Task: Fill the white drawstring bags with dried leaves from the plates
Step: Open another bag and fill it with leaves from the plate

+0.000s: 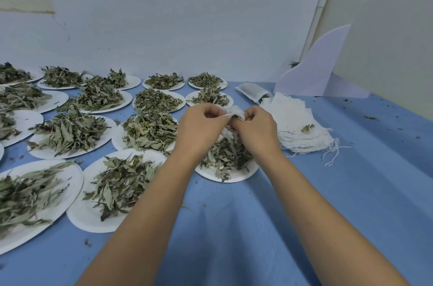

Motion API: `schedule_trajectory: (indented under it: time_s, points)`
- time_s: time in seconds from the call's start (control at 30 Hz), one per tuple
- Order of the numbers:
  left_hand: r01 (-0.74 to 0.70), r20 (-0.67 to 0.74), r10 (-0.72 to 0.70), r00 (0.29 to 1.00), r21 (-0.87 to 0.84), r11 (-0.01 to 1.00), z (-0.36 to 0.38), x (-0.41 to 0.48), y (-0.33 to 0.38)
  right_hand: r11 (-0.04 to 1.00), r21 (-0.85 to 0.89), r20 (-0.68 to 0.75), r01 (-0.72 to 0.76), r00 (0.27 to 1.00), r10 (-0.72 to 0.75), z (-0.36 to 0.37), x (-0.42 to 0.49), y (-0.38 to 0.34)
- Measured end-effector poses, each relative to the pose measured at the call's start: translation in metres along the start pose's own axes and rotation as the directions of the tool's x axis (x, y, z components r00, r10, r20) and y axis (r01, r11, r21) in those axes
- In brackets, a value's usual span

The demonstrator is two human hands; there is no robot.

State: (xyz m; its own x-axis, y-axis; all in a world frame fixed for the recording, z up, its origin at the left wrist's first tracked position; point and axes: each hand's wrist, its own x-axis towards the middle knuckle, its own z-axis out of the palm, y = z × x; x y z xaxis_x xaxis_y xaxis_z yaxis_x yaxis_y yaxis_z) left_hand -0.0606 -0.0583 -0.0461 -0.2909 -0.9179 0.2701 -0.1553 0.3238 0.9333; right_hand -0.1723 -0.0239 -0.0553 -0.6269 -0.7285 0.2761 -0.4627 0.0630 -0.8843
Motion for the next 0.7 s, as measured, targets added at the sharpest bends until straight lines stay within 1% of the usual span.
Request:
schedule_trajectory:
  time_s: [0.03, 0.1, 0.13, 0.17, 0.3, 0.4, 0.47, 0.53, 0.6, 0.7]
  points:
    - [-0.010, -0.054, 0.012, 0.998, 0.043, 0.999, 0.001, 0.000, -0.001, 0.997, 0.076, 0.037, -0.033, 0.999, 0.030, 0.000, 0.000, -0.002]
    - [-0.057, -0.138, 0.075, 0.988, 0.131, 0.990, 0.004, -0.002, -0.002, 0.959, 0.261, 0.164, -0.112, 0.984, 0.071, -0.001, -0.001, -0.007]
    - [-0.075, -0.155, 0.096, 0.983, 0.135, 0.988, 0.004, -0.003, -0.003, 0.934, 0.327, 0.219, -0.143, 0.973, 0.072, -0.002, -0.002, -0.008]
    - [-0.079, -0.159, 0.096, 0.983, 0.112, 0.991, 0.005, -0.003, -0.004, 0.924, 0.349, 0.245, -0.154, 0.967, 0.069, -0.001, -0.003, -0.009]
    - [-0.046, -0.120, 0.043, 0.992, -0.021, 0.999, 0.004, -0.004, -0.004, 0.955, 0.275, 0.224, -0.112, 0.973, 0.050, -0.001, -0.004, -0.009]
    - [-0.003, -0.156, -0.010, 0.988, -0.084, 0.996, 0.001, -0.002, -0.007, 0.964, 0.250, 0.297, -0.092, 0.955, 0.014, -0.005, -0.005, -0.010]
    - [0.004, -0.178, -0.018, 0.984, -0.078, 0.997, -0.001, 0.001, -0.009, 0.977, 0.207, 0.314, -0.046, 0.949, -0.022, -0.008, -0.006, -0.013]
    - [-0.013, -0.199, 0.005, 0.980, -0.039, 0.999, -0.003, 0.003, -0.010, 0.991, 0.123, 0.257, 0.044, 0.964, -0.075, -0.008, -0.007, -0.016]
    - [-0.029, -0.234, 0.036, 0.972, 0.036, 0.999, -0.004, 0.004, -0.012, 0.989, 0.051, 0.199, 0.138, 0.969, -0.145, -0.007, -0.010, -0.022]
    - [-0.012, -0.312, 0.041, 0.949, 0.095, 0.995, -0.005, 0.003, -0.013, 0.978, 0.043, 0.199, 0.206, 0.957, -0.210, -0.004, -0.015, -0.029]
